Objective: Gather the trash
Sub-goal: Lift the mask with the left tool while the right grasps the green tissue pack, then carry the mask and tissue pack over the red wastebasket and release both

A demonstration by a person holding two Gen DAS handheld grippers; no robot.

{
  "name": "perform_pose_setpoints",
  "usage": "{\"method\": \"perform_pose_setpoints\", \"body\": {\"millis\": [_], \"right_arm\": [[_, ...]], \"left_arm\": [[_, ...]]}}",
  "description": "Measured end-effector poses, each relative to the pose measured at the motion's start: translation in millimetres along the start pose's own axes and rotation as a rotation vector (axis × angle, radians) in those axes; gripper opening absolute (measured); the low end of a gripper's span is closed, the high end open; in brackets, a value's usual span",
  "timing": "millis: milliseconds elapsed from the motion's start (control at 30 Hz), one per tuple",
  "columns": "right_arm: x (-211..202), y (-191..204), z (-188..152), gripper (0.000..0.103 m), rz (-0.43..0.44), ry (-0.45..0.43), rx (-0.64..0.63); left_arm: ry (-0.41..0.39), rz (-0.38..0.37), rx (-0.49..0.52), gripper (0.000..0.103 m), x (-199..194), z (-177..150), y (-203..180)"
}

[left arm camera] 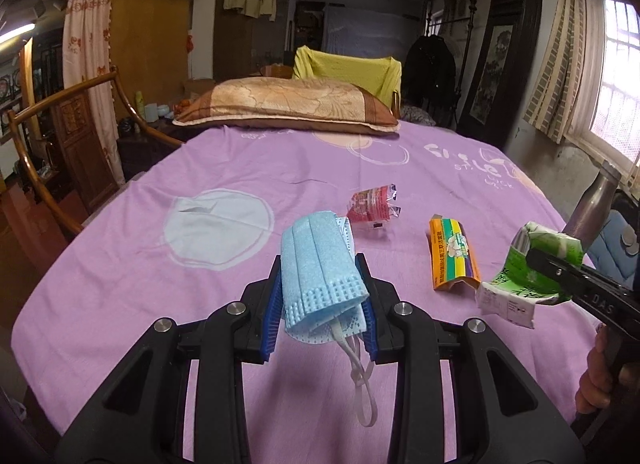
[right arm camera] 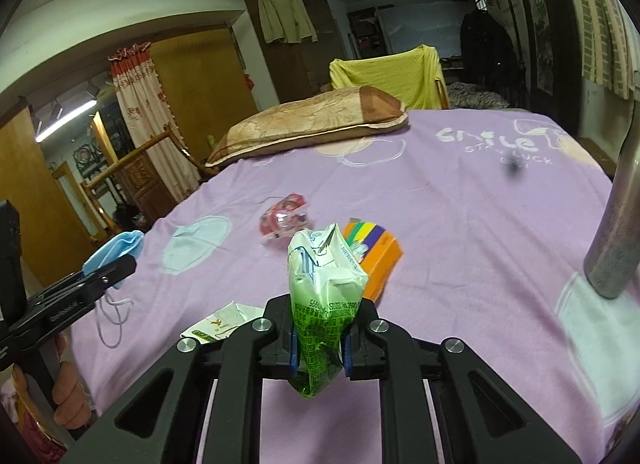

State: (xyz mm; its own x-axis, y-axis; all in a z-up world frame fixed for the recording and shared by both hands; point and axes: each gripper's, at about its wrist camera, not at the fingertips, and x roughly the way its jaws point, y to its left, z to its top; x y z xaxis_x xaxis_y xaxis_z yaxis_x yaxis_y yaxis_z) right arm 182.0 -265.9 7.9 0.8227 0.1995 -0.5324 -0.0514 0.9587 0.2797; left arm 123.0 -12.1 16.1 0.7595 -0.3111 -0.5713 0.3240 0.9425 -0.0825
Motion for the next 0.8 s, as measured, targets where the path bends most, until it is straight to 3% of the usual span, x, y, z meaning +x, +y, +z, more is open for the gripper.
{"method": "perform_pose_setpoints", "body": {"millis": [400,800], "right_arm": [[-44,43,-7,0.016,0.068,-0.058,-0.049],[-78,99,-24,0.016,0.154,-0.08,-0.129]], "left_arm": [[-0.066,0.046,-0.043,0.034,-65,-14,26],[-0.097,0.183,-0.143,0.034,-141,-70,93]]}}
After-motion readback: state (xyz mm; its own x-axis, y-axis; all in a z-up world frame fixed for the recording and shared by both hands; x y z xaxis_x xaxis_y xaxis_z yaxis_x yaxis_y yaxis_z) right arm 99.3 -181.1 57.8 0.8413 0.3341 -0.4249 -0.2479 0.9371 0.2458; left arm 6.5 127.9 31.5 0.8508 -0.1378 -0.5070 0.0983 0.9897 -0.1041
